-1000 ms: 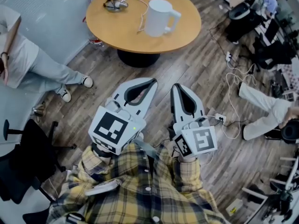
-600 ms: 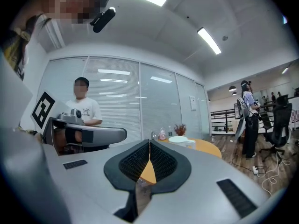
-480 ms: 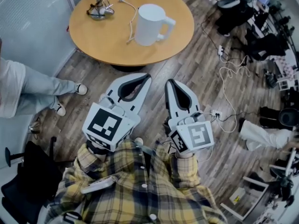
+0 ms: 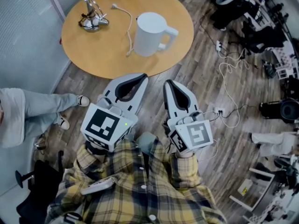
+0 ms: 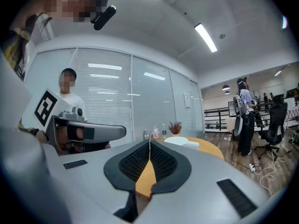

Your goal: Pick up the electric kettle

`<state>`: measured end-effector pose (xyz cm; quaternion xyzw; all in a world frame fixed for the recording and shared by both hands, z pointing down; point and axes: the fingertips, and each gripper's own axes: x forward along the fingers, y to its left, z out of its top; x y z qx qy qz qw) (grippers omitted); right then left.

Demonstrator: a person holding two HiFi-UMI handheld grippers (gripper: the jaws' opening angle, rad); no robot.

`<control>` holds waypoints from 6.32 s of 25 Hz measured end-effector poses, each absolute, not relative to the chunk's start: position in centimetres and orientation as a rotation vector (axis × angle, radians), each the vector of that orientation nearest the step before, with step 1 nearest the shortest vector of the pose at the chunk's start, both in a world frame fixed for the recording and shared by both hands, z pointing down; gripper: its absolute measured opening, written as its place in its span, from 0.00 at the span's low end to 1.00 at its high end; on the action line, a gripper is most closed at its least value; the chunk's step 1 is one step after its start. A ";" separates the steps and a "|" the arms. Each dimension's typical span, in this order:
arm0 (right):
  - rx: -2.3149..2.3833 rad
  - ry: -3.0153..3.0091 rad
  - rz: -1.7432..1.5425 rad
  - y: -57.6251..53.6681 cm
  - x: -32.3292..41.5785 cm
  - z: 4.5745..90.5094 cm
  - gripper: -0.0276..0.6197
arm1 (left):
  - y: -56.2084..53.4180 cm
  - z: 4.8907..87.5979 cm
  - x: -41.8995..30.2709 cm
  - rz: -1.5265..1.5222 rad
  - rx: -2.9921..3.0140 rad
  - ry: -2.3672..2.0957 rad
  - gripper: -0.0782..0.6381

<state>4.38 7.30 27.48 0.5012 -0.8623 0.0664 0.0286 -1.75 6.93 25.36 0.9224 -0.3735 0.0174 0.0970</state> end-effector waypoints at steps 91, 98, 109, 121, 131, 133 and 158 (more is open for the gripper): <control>1.749 -2.356 0.394 -17.5 13.0 42.3 0.42 | -21.0 33.3 -4.8 0.143 2.544 -1.295 0.11; 1.805 -2.324 0.400 -18.8 13.3 44.9 0.42 | -21.2 35.6 -5.4 0.174 2.513 -1.296 0.11; 1.886 -2.300 0.392 -21.0 13.9 46.4 0.41 | -22.3 38.1 -6.4 0.179 2.470 -1.304 0.11; 1.925 -2.313 0.258 -23.4 13.4 45.0 0.24 | -23.5 38.0 -6.9 0.173 2.465 -1.322 0.11; 1.911 -2.284 0.180 -23.8 13.1 44.8 0.11 | -24.2 37.0 -6.9 0.155 2.466 -1.347 0.11; 1.905 -2.277 0.170 -23.8 12.9 44.9 0.10 | -24.4 36.7 -7.0 0.149 2.467 -1.356 0.11; 1.897 -2.304 0.159 -26.1 12.5 43.3 0.10 | -25.8 31.6 -7.7 0.093 2.495 -1.464 0.11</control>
